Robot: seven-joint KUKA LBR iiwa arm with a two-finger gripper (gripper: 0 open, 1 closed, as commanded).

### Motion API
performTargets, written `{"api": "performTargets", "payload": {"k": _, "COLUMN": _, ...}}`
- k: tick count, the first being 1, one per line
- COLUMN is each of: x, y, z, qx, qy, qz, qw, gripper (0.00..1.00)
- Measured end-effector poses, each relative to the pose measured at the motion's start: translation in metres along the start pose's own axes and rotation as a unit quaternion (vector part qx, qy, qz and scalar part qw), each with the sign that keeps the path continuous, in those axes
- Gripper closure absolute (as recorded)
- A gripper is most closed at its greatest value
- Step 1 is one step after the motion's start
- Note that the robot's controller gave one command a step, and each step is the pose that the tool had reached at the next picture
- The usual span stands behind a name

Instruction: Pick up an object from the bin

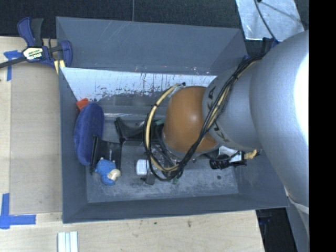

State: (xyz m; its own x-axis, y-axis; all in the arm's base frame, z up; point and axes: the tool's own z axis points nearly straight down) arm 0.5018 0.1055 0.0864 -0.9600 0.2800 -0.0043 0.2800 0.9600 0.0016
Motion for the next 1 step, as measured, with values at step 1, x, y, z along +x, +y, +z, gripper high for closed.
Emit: {"api": "performTargets", "payload": {"k": 1, "x": -0.0028, "y": 0.0005, "z": -0.0893, "qx": -0.001, "qy": -0.0022, "qz": -0.001, "qw": 1.0000, "gripper": 1.00}}
